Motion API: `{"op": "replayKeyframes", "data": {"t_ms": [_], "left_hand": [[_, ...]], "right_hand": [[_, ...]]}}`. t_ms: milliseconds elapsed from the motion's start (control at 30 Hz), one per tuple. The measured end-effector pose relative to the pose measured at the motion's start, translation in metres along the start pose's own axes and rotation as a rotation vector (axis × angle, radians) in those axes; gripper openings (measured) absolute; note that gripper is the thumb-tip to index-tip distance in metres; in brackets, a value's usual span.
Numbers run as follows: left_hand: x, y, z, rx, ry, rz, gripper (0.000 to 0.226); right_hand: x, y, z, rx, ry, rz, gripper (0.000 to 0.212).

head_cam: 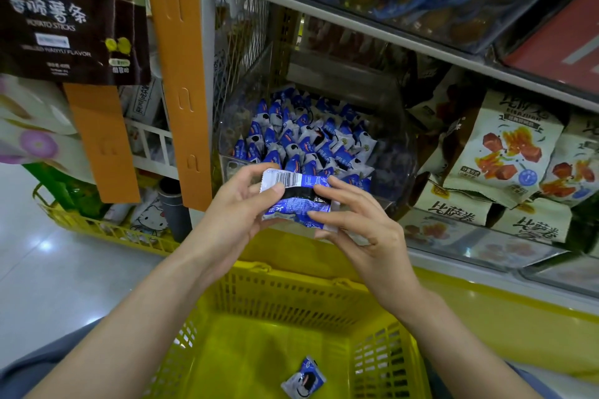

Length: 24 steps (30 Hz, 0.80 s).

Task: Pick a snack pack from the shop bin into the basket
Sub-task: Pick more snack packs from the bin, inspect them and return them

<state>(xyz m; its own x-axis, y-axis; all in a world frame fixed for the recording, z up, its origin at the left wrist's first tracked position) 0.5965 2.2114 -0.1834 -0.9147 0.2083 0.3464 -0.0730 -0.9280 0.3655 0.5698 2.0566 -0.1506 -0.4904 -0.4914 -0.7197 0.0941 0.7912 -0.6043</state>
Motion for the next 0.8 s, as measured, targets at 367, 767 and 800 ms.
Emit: {"op": "replayKeyframes", "data": {"t_ms": [367, 767, 800], "left_hand": [[0.013, 0.015, 0.007, -0.531, 0.231, 0.016, 0.036], [0.006, 0.006, 0.006, 0.008, 0.054, -0.037, 0.035], [0.007, 0.006, 0.007, -0.020, 0.068, -0.007, 0.031]], "right_hand": [[-0.035, -0.018, 0.011, -0.017, 0.207, 0.119, 0.013], [-0.050, 0.015, 0.015, -0.475, 0.507, 0.012, 0.011], [-0.048, 0.021, 0.012, -0.481, 0.495, -0.019, 0.005]]}}
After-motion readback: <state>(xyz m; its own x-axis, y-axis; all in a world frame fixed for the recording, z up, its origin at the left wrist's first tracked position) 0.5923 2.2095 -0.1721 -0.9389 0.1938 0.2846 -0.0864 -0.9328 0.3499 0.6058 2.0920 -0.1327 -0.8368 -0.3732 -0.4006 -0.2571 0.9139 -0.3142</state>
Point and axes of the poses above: each hand's wrist, its own x-axis away from the middle knuckle, its own y-axis out of the palm, z = x × y, the point moved 6 cm from there along -x, towards the middle knuckle, and after that the axes turned 15 degrees about -y, right-handed, at the moved point
